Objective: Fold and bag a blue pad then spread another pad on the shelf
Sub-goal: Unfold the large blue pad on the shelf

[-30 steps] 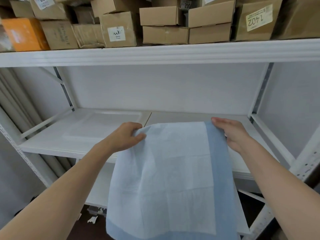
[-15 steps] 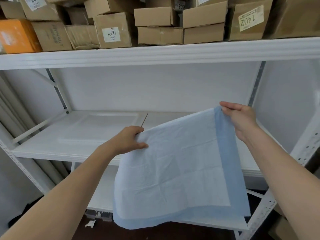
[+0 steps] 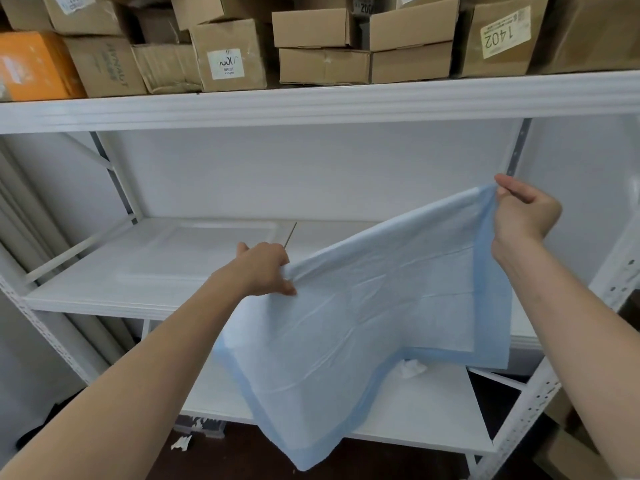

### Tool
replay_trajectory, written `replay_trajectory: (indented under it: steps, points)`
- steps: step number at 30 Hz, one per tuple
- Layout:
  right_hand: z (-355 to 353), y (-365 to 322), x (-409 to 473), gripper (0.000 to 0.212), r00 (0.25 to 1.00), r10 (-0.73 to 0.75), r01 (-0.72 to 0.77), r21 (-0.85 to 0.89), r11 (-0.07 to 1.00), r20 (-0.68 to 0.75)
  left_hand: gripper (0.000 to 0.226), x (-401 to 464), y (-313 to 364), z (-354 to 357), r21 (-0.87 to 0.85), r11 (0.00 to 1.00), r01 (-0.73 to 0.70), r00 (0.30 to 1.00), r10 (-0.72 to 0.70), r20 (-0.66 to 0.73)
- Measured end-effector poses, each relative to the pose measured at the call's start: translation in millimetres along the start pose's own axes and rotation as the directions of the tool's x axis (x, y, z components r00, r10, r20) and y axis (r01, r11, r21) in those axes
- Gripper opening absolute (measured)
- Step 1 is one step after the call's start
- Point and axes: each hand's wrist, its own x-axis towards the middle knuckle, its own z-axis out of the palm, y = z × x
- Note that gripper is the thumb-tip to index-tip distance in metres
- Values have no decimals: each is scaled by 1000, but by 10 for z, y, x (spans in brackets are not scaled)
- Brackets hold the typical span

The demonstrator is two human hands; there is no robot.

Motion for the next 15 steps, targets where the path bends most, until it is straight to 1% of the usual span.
replay_trajectory:
  steps: [1, 6, 8, 10, 12, 15]
  points:
    - [-28, 4, 18, 23, 1000, 2, -2, 0, 1000, -21, 47, -10, -34, 22, 0, 1000, 19, 1000, -19, 16]
    - [-159, 71, 54, 27, 994, 3, -3, 2, 1000, -113, 25, -44, -209, 230, -54, 994, 99, 991, -93, 100]
    - [-210, 107, 67, 30, 988, 4, -4, -4, 1000, -154, 18, -43, -266, 297, -68, 991, 119, 985, -110, 130]
    - [-256, 113, 63, 30, 986, -1, -5, -35, 999, -169, 16, -37, -319, 323, -117, 986, 115, 982, -95, 164]
    - [-271, 113, 54, 33, 989, -26, 13, -89, 996, -146, 12, -30, -342, 318, -196, 977, 81, 982, -44, 184]
    - [-224, 121, -15, 40, 997, -72, 68, -224, 972, -10, 18, 0, -260, 298, -313, 949, 24, 986, 29, 163]
